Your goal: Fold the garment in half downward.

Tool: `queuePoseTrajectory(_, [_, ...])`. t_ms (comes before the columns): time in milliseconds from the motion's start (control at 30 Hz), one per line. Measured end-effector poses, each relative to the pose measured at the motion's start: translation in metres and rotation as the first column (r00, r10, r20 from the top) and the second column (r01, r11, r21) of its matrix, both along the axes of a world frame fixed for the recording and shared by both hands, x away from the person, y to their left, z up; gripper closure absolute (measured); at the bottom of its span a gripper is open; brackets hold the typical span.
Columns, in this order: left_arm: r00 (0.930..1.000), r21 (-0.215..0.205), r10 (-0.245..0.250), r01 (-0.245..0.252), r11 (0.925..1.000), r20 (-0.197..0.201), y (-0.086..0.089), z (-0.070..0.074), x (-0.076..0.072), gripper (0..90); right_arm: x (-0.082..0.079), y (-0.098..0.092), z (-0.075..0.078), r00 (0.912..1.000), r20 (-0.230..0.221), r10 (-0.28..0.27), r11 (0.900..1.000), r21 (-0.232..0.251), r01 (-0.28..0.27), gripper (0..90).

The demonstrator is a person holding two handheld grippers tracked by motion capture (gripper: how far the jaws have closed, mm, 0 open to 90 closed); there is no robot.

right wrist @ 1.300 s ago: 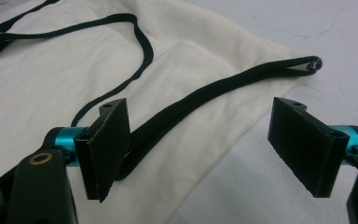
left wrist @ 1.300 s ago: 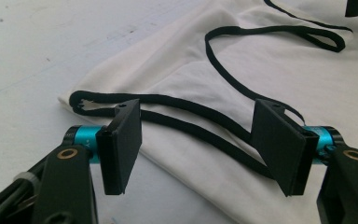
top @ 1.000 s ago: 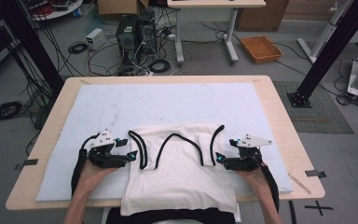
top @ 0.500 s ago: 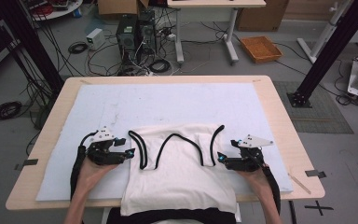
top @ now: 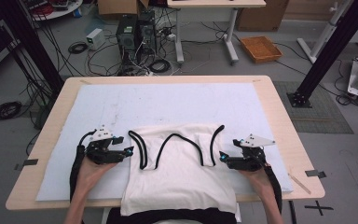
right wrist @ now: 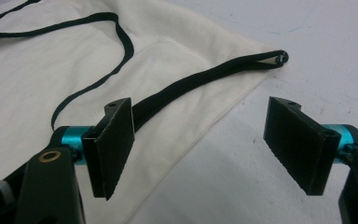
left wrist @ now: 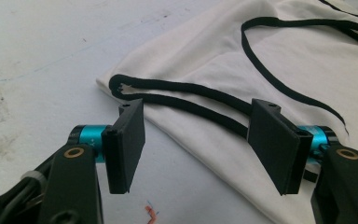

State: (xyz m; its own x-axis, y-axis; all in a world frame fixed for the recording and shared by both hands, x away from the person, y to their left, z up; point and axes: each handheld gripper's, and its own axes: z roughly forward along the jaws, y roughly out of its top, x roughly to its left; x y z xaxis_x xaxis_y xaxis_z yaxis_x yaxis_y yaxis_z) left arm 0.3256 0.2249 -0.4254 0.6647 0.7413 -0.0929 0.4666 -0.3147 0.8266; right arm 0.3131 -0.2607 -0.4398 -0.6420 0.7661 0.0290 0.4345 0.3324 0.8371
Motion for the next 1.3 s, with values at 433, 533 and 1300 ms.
queuePoseTrajectory(433, [0.9998,0.01,0.005,-0.005,0.9999,0.017,-0.001,0.015,0.013,36.5,0.0,-0.001,0.002,1.0,0.007,-0.006,1.0,-0.004,0.006,24.4])
queuePoseTrajectory(533, [0.9998,0.01,0.01,-0.01,0.9999,0.017,0.001,0.017,0.018,36.5,0.0,-0.001,0.002,1.0,0.005,-0.006,1.0,-0.004,0.006,24.4])
queuePoseTrajectory(1300, [0.9874,0.088,0.118,-0.109,0.9902,-0.106,-0.008,-0.02,0.085,45.6,0.001,0.005,0.0,1.0,0.002,0.001,1.0,-0.028,-0.001,24.9])
